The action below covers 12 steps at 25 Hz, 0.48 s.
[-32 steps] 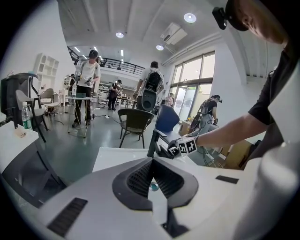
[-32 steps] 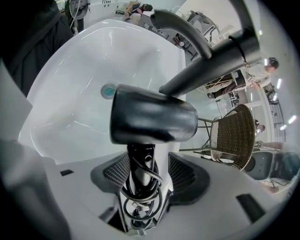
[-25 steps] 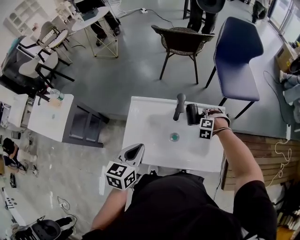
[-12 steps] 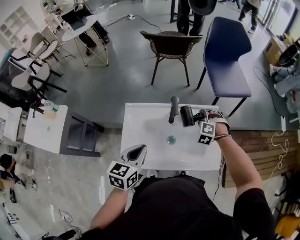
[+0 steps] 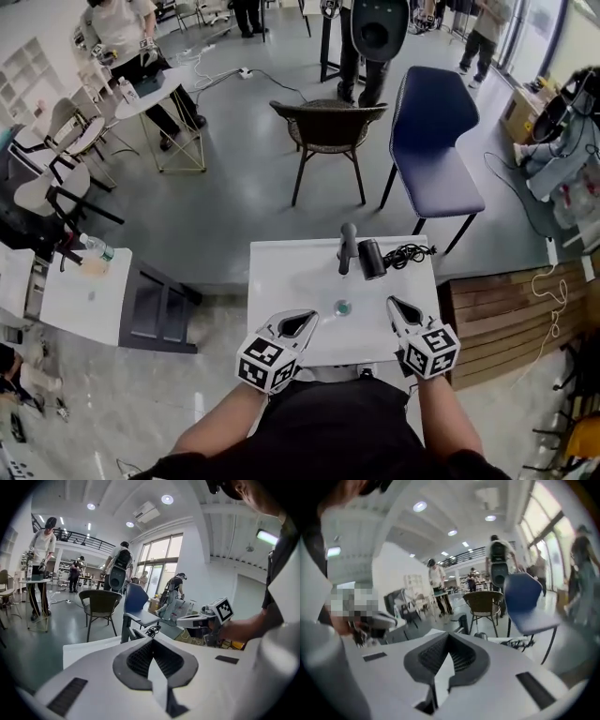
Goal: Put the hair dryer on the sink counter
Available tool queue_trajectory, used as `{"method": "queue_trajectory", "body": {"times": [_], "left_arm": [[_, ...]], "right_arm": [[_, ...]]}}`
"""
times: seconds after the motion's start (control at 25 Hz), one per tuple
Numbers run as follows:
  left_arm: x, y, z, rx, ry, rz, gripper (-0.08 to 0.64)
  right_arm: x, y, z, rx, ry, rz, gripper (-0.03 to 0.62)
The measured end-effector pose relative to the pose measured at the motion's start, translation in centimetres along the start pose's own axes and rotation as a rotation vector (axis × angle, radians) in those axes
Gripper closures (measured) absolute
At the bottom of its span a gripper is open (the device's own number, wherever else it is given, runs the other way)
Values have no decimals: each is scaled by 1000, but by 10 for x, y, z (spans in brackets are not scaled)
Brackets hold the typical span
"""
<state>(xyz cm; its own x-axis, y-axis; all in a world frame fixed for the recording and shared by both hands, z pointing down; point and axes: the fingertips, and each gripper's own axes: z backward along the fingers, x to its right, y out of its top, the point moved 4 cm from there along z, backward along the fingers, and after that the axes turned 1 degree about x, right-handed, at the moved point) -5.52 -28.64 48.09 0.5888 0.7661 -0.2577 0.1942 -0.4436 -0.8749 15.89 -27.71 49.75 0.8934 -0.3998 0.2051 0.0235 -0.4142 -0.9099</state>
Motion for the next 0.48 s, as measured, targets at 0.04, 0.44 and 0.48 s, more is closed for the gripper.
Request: {"method": "queue_trajectory", "body": {"times": [0.04,0.44,0.48], "left_arm": [[2,0,0,-3,-23,-14,560],[23,-7,8,-5,-144,-81,560],[25,-8,12,-2,-138,-78,560]], "right_arm": [[-6,-4,9,46,2,-118,588],[-63,-30,48,98,-23,-132,588],[-66,-28,49,99,-14,-124,588]]}}
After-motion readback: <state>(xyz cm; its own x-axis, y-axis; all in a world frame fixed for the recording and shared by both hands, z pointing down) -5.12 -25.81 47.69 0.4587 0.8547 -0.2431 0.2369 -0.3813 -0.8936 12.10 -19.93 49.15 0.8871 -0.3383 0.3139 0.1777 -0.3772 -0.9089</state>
